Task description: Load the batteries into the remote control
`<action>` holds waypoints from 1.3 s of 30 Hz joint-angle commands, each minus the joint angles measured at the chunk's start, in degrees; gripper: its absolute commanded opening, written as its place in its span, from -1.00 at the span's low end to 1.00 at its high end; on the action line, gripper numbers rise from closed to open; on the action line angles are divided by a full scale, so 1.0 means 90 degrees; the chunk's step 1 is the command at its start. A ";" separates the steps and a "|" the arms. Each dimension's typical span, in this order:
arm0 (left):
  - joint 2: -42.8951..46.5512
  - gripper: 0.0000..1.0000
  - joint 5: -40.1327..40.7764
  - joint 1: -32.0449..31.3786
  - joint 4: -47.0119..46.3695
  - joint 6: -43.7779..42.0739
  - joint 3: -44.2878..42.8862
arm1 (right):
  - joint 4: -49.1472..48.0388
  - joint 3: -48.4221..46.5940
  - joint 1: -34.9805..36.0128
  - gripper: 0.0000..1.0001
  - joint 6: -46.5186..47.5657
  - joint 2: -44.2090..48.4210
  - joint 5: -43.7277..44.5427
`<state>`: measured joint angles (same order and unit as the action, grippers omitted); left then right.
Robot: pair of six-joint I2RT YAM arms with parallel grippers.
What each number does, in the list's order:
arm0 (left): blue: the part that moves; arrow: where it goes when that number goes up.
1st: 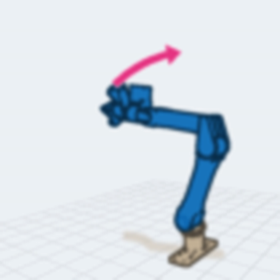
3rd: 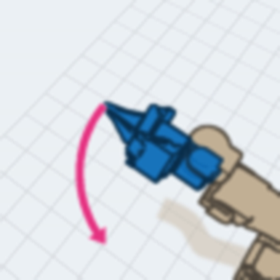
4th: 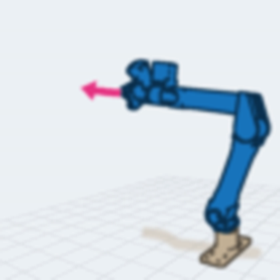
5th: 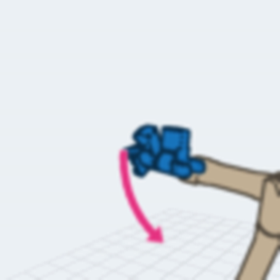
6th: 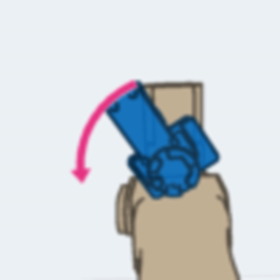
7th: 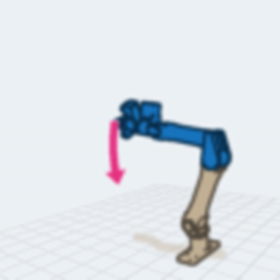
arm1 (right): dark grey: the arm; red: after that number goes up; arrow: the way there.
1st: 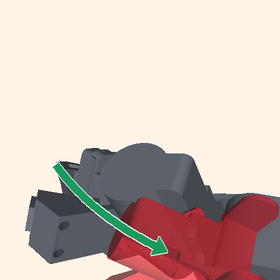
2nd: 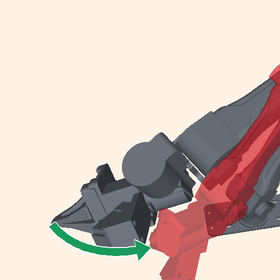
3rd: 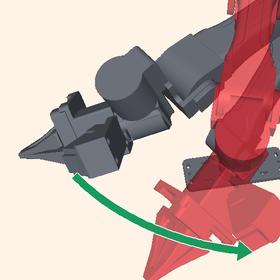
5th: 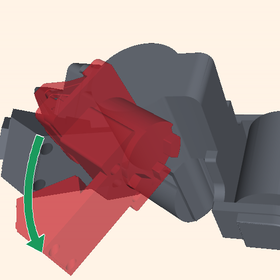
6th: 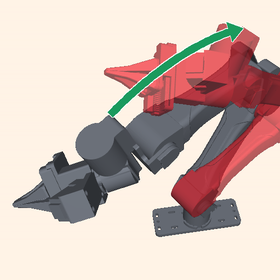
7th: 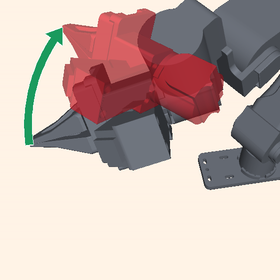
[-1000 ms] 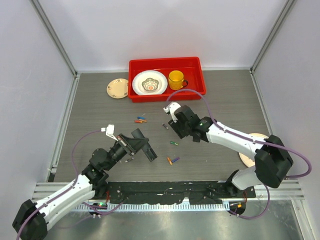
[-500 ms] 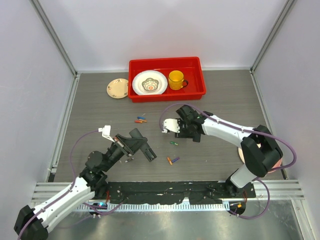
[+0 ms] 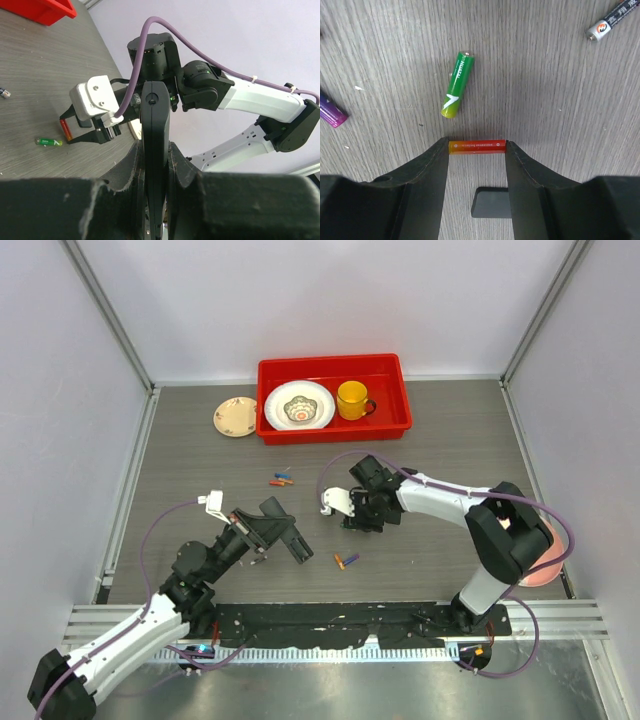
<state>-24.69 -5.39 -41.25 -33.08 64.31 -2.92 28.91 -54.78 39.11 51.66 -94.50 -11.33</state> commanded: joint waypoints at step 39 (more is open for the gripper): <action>-0.0450 -1.00 0.0218 -0.0025 0.0044 0.0129 0.0715 | 0.0011 -0.0173 0.0381 0.15 -1.1345 0.0716 0.3887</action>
<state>-27.00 -4.03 -41.25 -30.48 65.56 -2.92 28.18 -55.96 41.50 -43.62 -86.35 17.21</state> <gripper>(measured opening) 0.180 0.637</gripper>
